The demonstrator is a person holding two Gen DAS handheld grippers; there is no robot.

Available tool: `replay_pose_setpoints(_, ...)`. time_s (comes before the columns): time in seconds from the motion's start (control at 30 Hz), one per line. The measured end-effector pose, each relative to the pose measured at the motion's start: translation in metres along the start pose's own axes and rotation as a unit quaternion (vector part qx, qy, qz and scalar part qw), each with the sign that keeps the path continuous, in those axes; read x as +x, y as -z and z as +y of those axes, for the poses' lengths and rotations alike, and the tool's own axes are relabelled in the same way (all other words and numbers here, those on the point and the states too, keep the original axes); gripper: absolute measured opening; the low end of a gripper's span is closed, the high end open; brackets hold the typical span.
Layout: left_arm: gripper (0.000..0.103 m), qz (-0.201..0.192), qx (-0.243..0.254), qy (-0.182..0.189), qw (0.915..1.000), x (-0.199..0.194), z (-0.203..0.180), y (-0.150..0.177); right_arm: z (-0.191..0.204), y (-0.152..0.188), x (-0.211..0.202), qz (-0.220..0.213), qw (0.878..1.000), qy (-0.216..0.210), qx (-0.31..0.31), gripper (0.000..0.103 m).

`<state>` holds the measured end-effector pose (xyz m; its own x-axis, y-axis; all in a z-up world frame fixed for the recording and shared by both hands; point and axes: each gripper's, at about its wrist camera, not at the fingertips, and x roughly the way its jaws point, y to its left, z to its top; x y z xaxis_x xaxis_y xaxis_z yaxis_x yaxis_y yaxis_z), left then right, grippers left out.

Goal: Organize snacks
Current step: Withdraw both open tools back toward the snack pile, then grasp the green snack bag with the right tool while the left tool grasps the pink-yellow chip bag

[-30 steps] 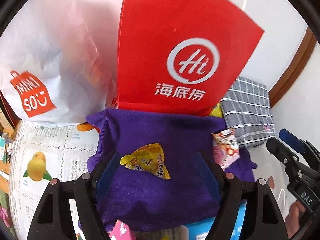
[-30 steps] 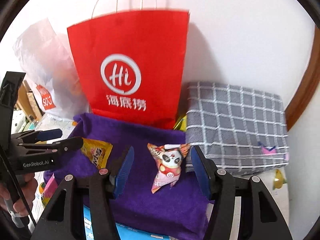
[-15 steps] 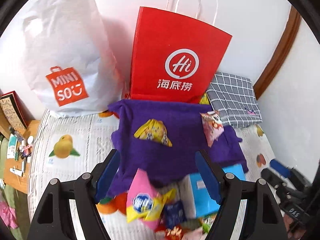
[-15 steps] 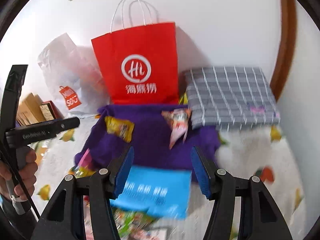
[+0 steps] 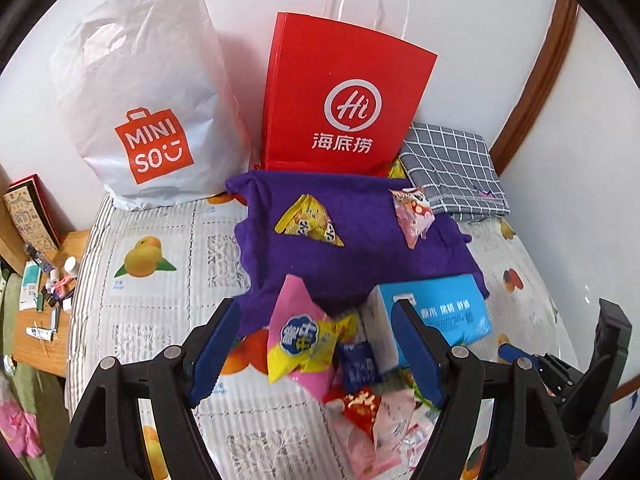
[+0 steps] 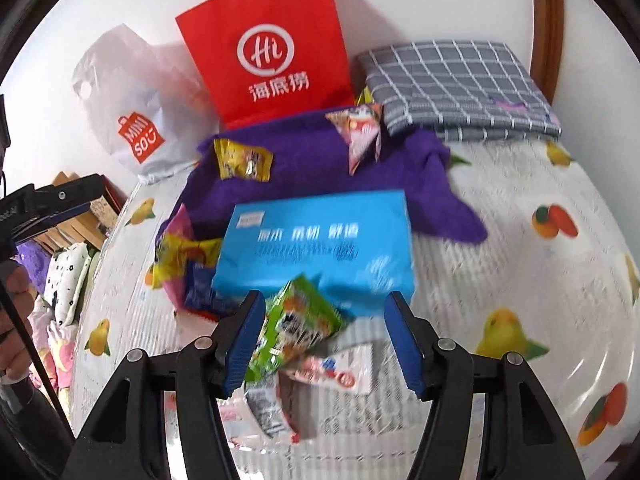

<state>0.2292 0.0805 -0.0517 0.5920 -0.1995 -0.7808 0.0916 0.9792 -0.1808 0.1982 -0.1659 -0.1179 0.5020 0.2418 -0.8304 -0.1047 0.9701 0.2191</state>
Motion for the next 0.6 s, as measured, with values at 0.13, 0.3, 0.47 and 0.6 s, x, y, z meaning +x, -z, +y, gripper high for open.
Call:
replay_pose_setpoints(0.13,0.076,0.0,0.004,0.001,1.0,-0.004,0.004,0.006,0.01,0.016,0.006,0.014,1.0,-0.002,-0.015,0.062)
replay_pose_setpoints(0.3,0.076,0.004,0.004,0.001,1.0,-0.005,0.011,0.012,0.013,0.029,0.01,0.01,0.999,0.023,-0.034,0.061)
replay_pose_setpoints(0.47,0.076,0.011,-0.003,0.001,0.9999,-0.001,0.021,0.017,0.007,0.034,0.022,0.021,0.998,0.039,-0.044,0.059)
replay_pose_setpoints(0.6,0.076,0.016,-0.004,0.004,0.9999,0.001,0.026,0.02,0.008,0.034,0.028,0.02,0.998,0.029,-0.053,0.054)
